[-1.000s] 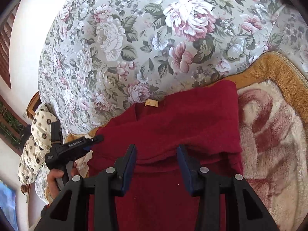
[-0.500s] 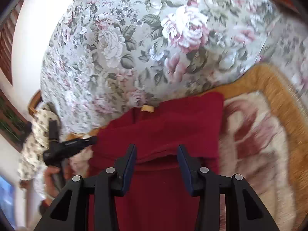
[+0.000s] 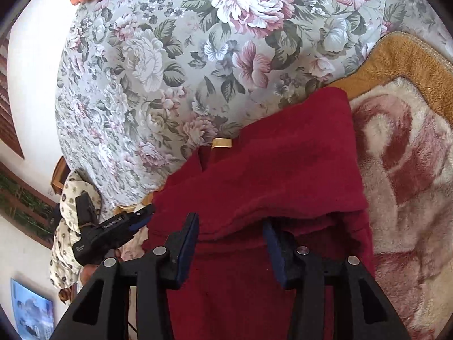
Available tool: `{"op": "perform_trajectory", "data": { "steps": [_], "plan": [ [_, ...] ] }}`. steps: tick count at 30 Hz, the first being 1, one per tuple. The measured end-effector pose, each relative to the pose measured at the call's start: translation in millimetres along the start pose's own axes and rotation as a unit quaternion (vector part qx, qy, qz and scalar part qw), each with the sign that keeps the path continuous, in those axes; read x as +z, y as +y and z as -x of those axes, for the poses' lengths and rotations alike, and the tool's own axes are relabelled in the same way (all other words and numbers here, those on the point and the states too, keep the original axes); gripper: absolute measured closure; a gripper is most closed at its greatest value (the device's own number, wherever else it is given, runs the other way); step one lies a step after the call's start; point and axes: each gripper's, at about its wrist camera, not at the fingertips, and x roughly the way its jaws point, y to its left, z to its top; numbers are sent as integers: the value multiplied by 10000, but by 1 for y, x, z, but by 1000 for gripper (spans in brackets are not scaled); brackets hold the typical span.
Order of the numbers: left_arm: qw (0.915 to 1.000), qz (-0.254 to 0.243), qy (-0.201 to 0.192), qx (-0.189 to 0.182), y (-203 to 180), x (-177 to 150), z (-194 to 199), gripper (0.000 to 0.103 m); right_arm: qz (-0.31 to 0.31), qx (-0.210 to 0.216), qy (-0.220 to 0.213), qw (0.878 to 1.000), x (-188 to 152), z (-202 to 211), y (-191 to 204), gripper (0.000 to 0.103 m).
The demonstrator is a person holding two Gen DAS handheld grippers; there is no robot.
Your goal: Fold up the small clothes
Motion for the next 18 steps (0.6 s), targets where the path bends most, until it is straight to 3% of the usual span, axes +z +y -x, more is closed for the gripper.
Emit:
{"op": "perform_trajectory", "data": {
  "steps": [2, 4, 5, 7, 10, 13, 15, 18],
  "plan": [
    [10000, -7, -19, 81, -1, -1, 0, 77, 348, -402, -88, 9985, 1, -6, 8, 60],
    [9999, -20, -7, 117, -1, -3, 1, 78, 469, -709, -338, 9958, 4, -9, 7, 93],
    [9999, -26, 20, 161, -1, -4, 3, 78, 331, -717, -340, 9963, 4, -9, 3, 97],
    [9996, -83, 51, 273, -1, -5, 8, 78, 273, -561, -82, 9980, 0, -5, 4, 97],
    [9986, -224, 101, 474, -2, -6, 9, 78, 892, -930, 185, 9915, -11, -1, 15, 97],
    [9972, -223, 81, 716, 0, -8, 7, 78, 613, -1314, 632, 9874, -13, -20, -11, 96],
    [9973, -199, 59, 707, 1, -8, 12, 78, 291, -1127, 685, 9908, -7, -13, -17, 91],
    [9963, -342, -279, 733, -5, -7, 33, 78, 609, -934, 368, 9931, 1, 24, 2, 87]
  ]
}}
